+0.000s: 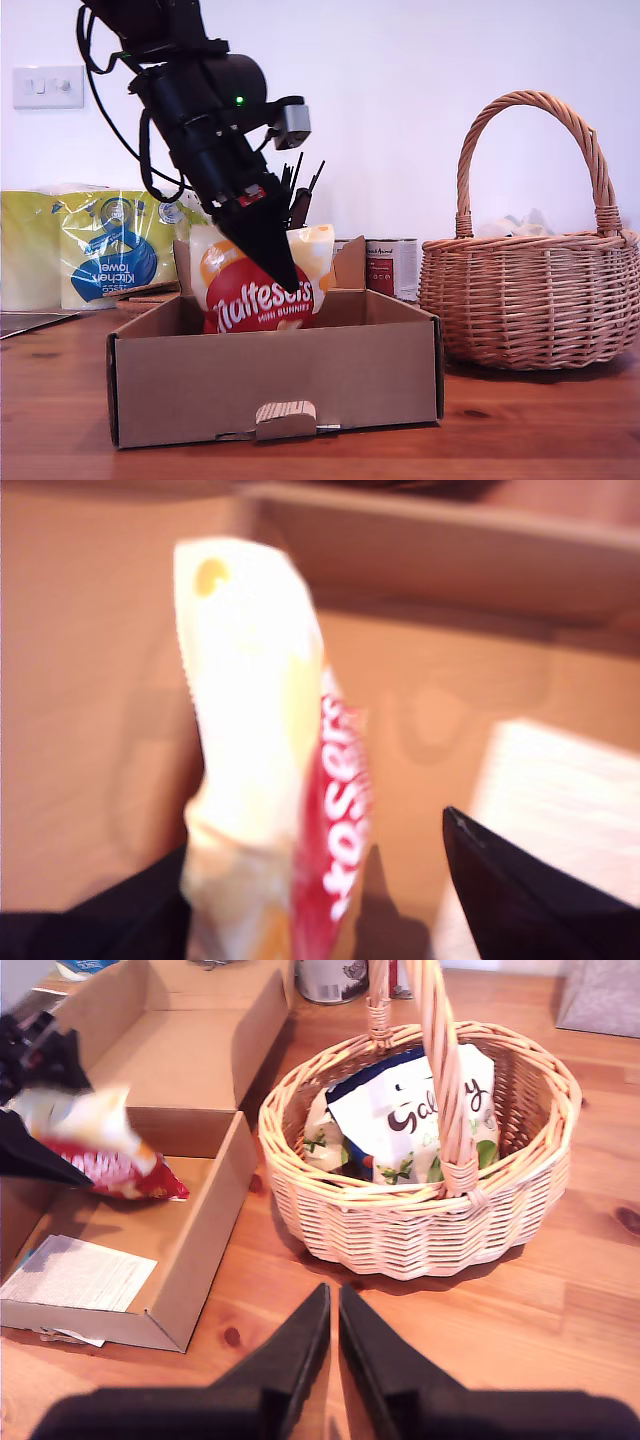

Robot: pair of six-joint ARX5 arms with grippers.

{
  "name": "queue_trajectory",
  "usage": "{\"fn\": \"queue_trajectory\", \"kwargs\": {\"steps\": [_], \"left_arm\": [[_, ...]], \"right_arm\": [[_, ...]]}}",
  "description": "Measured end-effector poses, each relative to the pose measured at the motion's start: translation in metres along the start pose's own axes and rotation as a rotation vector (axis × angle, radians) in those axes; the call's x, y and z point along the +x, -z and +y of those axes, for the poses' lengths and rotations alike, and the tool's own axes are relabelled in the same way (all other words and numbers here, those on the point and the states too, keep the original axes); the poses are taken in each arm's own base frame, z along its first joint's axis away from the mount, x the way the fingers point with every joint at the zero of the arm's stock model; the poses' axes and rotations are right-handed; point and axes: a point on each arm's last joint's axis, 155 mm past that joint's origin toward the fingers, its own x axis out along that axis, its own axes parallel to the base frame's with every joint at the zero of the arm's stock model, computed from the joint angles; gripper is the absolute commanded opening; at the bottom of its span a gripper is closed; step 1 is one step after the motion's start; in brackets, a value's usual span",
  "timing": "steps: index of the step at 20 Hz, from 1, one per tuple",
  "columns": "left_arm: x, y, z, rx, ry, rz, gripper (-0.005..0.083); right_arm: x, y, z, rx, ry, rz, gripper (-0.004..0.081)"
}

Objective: Move the bags of Easter eggs from the cardboard box on the left into the woven basket on the right side.

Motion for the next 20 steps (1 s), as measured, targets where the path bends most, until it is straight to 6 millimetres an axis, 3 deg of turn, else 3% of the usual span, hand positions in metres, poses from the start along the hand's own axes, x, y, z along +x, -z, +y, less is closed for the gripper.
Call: {"fn": "queue_trajectory", "kwargs": {"steps": [2, 6, 7, 11, 17, 20], "left_arm": [[0.009, 0.010, 0.008, -0.022, -0.015, 0.036, 0.0560], [0.032, 0.036, 0.019, -0.056, -0.021, 0.116, 0.0462], [0.033, 0.037, 0.020, -0.056, -0.026, 0.122, 0.0417], [0.033, 0.036, 0.023, -0.052, -0.038, 0.120, 0.0089], [0.022, 0.034, 0.018, -0.059, -0.027, 0.126, 0.0070], [-0.009, 0.003, 0.007, -0.053, -0.010, 0.006, 0.0070]], "right_arm": [[0.000, 0.000, 0.001, 0.000, -0.006, 0.000, -0.0013], [0.000, 0.000, 0.001, 0.000, -0.007, 0.000, -0.0013], [0.000, 0.000, 0.001, 0.000, -0.007, 0.000, -0.0012], [0.000, 0.000, 0.001, 0.000, -0.007, 0.000, -0.0012], [0.000, 0.000, 0.001, 0.000, -0.007, -0.001, -0.0012], [0.000, 0.000, 0.001, 0.000, -0.007, 0.000, -0.0012]]}}
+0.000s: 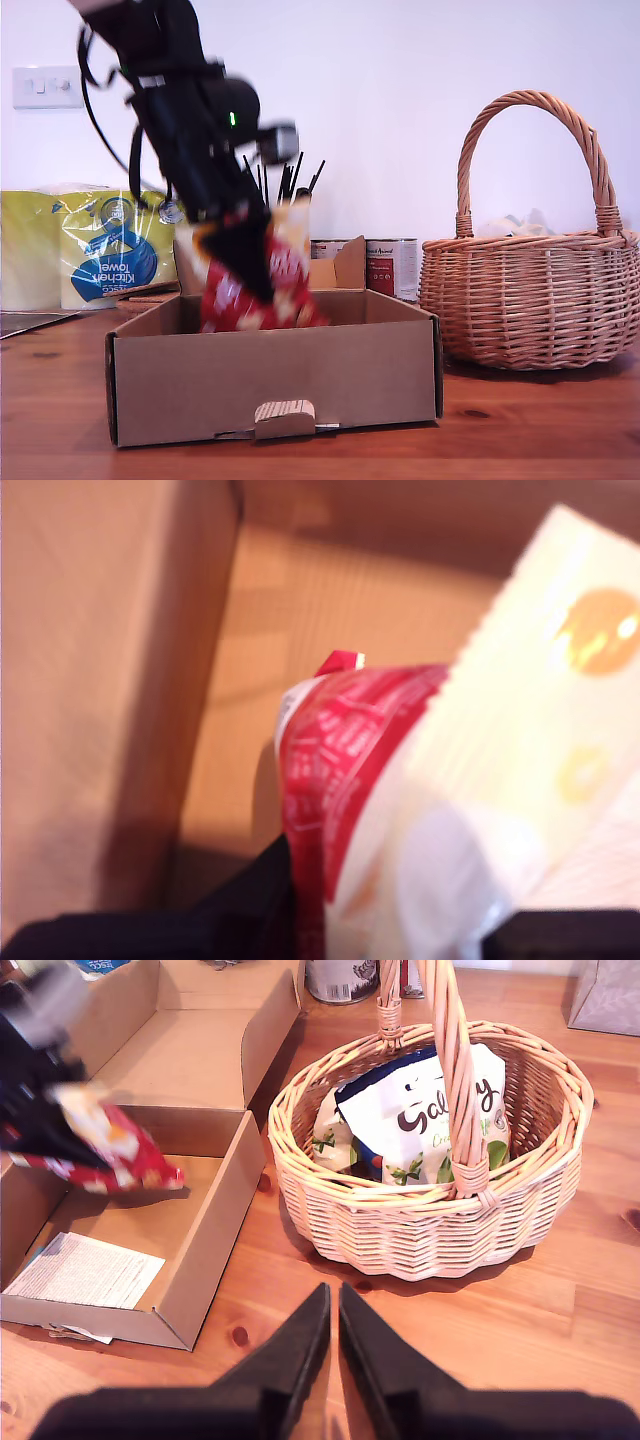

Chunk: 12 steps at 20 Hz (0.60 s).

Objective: Move the bags of Easter eggs from the cardboard box on the left into the woven basket on the right side.

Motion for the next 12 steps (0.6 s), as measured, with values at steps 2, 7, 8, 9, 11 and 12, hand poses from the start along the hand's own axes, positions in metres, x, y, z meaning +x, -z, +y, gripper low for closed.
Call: {"fn": "queue_trajectory", "kwargs": {"steps": [2, 7, 8, 9, 11, 12], "left_arm": [[-0.043, -0.044, -0.014, 0.028, 0.012, -0.186, 0.0069], [-0.136, -0.161, -0.051, 0.216, -0.017, -0.642, 0.0075], [-0.131, -0.173, -0.056, 0.249, -0.018, -0.671, 0.0075], [-0.118, -0.183, -0.061, 0.281, -0.018, -0.687, 0.0075], [-0.082, -0.195, -0.064, 0.327, -0.037, -0.690, 0.0075], [-0.062, -0.198, -0.064, 0.344, -0.048, -0.683, 0.0075]], "right_arm": [[0.000, 0.000, 0.000, 0.000, 0.000, 0.000, -0.0012], [0.000, 0.000, 0.001, 0.000, -0.005, -0.001, -0.0013], [0.000, 0.000, 0.001, 0.000, -0.006, 0.000, -0.0013], [0.000, 0.000, 0.001, 0.000, -0.006, 0.000, -0.0012], [0.000, 0.000, 0.002, -0.002, -0.010, 0.000, -0.0013], [0.000, 0.000, 0.003, -0.003, -0.011, 0.000, -0.0013]]}}
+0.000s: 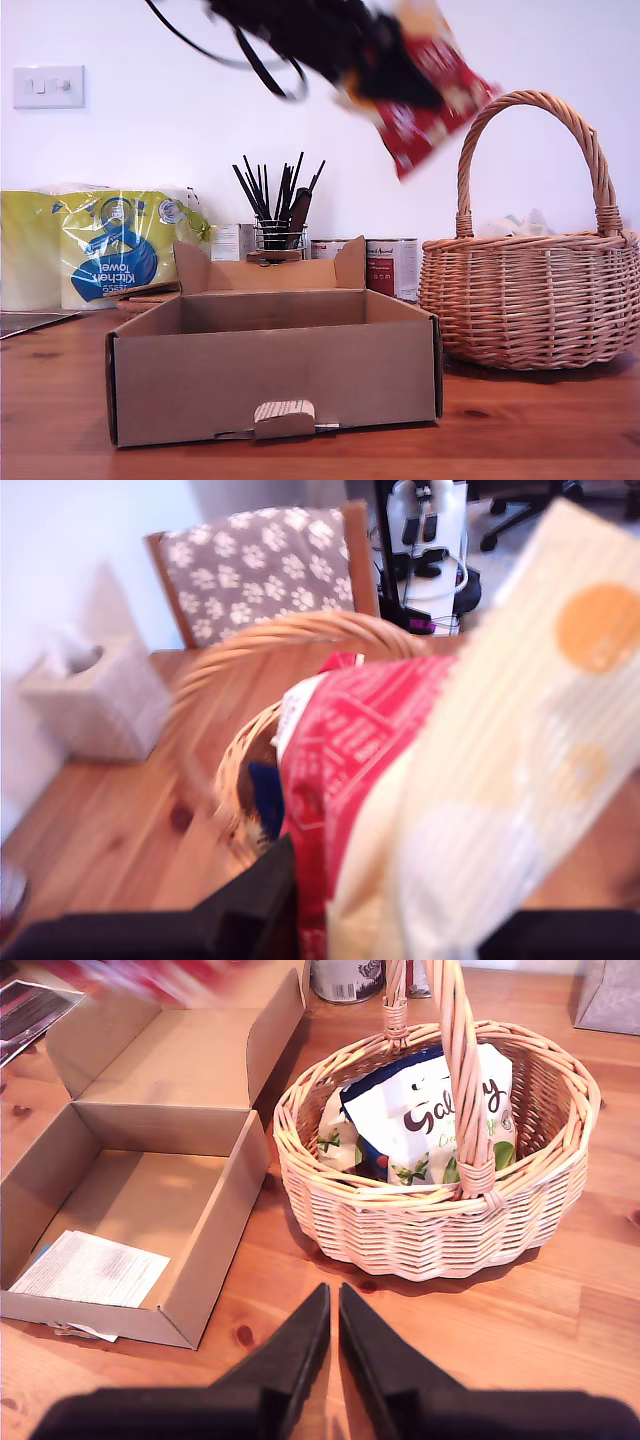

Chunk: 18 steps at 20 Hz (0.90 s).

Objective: Move the bags of Easter eggs from the cardboard box on the left into the woven basket on the right side.

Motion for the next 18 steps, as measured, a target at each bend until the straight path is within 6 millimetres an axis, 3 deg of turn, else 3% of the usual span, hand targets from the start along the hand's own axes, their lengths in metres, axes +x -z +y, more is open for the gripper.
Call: {"fn": "queue_trajectory", "kwargs": {"steps": [3, 8, 13, 16, 18], "left_arm": [[0.035, 0.016, -0.003, 0.078, -0.032, 0.002, 0.0075], [0.059, 0.010, 0.008, 0.310, -0.158, -0.021, 0.0075], [0.103, 0.054, 0.004, 0.507, -0.179, 0.028, 0.0075], [0.114, 0.026, 0.019, 0.554, -0.226, -0.012, 0.0075], [0.119, 0.021, 0.025, 0.560, -0.241, -0.021, 0.0075]], "right_arm": [[0.000, 0.000, 0.000, 0.000, 0.000, 0.000, -0.0012], [0.000, 0.000, 0.000, 0.000, 0.000, 0.001, -0.0013], [0.000, 0.000, 0.000, 0.000, 0.000, 0.001, -0.0013], [0.000, 0.000, 0.000, 0.001, 0.000, 0.001, -0.0012], [0.000, 0.000, 0.000, 0.001, 0.000, 0.001, -0.0012]]}}
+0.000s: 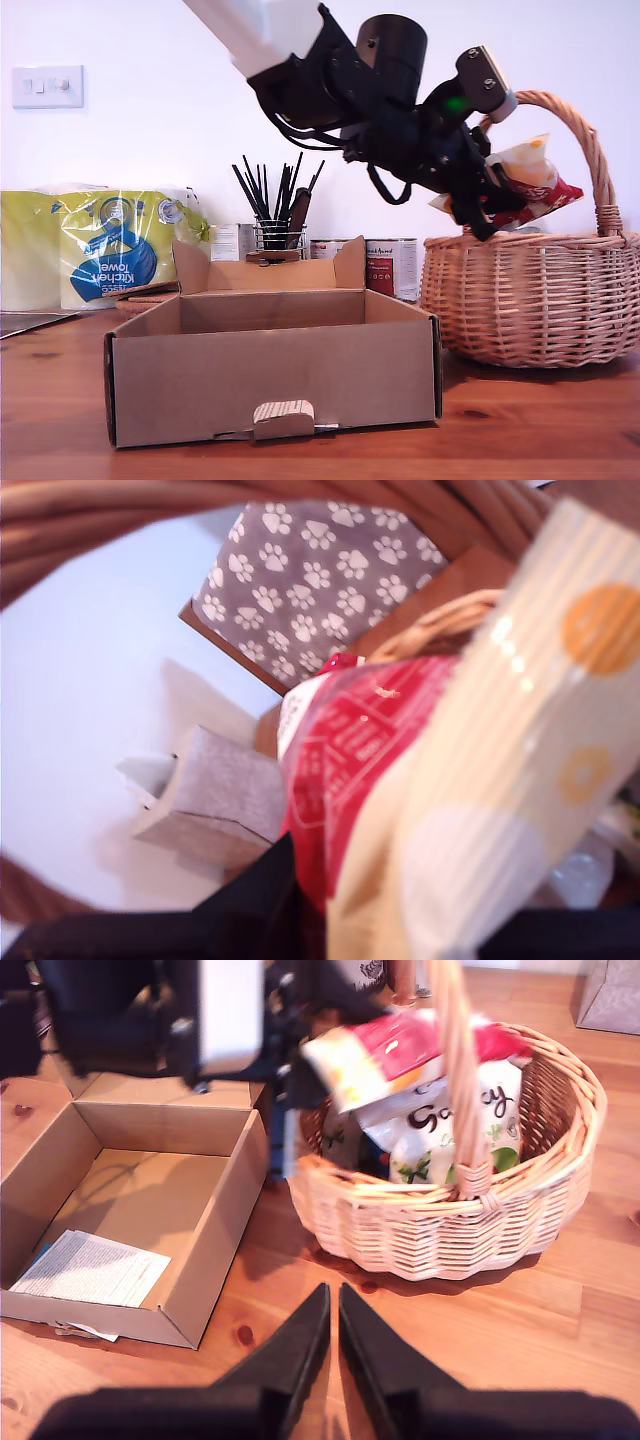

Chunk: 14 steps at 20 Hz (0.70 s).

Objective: Move the bags of Easter eggs from the cardboard box on the left into the woven basket on the right side.

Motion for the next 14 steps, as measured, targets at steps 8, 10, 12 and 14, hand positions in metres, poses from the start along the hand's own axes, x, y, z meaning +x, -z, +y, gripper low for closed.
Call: {"fn": "queue_trajectory", "kwargs": {"steps": [8, 10, 12, 14], "left_arm": [[0.003, 0.009, -0.009, -0.011, 0.030, 0.030, 0.0467], [0.002, 0.015, 0.003, -0.008, -0.012, 0.079, 0.0465], [0.002, 0.019, 0.007, -0.012, -0.012, 0.138, 0.0462], [-0.003, 0.023, -0.003, -0.026, 0.055, 0.183, 0.0460]], "right_arm": [[0.000, 0.000, 0.000, 0.000, 0.000, -0.001, -0.0013], [0.000, 0.000, 0.000, 0.000, 0.000, -0.001, -0.0013], [0.001, 0.000, 0.000, 0.000, 0.000, 0.003, -0.0012], [0.004, 0.002, -0.001, 0.002, 0.000, 0.018, -0.0013]]}}
